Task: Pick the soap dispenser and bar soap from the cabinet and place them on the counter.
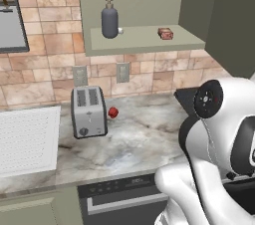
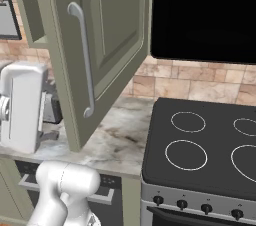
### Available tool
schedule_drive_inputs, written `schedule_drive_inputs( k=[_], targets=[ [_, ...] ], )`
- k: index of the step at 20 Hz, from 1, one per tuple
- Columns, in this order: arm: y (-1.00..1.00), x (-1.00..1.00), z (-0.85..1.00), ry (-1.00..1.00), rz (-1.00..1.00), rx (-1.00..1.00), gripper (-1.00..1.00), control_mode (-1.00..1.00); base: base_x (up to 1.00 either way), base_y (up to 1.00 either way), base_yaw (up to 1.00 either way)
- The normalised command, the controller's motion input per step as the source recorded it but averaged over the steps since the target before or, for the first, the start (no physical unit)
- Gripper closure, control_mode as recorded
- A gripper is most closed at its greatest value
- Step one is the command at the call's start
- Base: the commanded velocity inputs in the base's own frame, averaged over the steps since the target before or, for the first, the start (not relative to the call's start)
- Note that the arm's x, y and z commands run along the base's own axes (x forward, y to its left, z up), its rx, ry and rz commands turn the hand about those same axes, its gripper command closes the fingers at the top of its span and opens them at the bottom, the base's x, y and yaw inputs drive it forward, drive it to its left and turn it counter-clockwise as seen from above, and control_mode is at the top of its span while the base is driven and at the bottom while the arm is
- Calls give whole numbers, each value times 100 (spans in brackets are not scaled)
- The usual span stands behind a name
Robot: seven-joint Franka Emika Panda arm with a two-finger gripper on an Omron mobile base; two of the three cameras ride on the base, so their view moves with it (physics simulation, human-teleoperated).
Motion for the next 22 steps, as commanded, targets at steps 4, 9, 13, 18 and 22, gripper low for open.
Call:
schedule_drive_inputs(
  k=[4,9,13,18,22],
  targets=[
    [-22,13,-8,0,0,-2,-100,-100,0,0,0],
    [-20,19,-7,0,0,-2,-100,-100,0,0,0],
    [-22,21,-8,-2,2,0,-100,-100,0,0,0],
    [-21,14,-2,0,3,0,-100,-100,0,0,0],
    [-1,0,0,0,0,0,-100,-100,0,0,0]
  ],
)
